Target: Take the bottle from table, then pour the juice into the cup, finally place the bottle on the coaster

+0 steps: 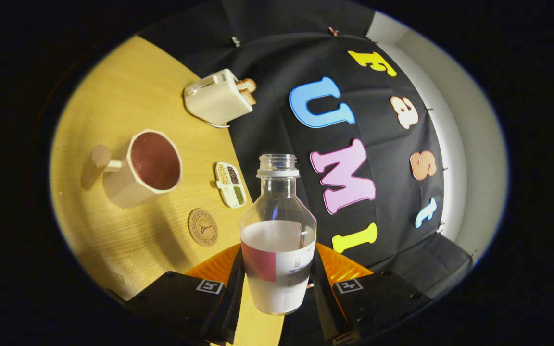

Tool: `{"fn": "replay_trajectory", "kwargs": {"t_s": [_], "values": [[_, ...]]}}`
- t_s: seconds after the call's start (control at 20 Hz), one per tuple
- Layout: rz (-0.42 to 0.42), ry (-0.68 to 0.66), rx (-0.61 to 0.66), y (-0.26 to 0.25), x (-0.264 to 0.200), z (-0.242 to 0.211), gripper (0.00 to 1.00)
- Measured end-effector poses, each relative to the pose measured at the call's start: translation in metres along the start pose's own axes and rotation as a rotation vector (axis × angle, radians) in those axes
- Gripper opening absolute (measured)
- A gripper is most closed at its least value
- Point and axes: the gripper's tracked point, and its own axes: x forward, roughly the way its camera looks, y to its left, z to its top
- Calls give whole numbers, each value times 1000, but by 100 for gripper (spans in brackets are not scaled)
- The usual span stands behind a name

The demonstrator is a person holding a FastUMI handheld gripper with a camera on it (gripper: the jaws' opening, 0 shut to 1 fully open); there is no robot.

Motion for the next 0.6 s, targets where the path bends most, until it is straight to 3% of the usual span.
{"fn": "replay_trajectory", "kwargs": {"t_s": [0.6], "values": [[48,-10,-248,32,10,6,69]]}}
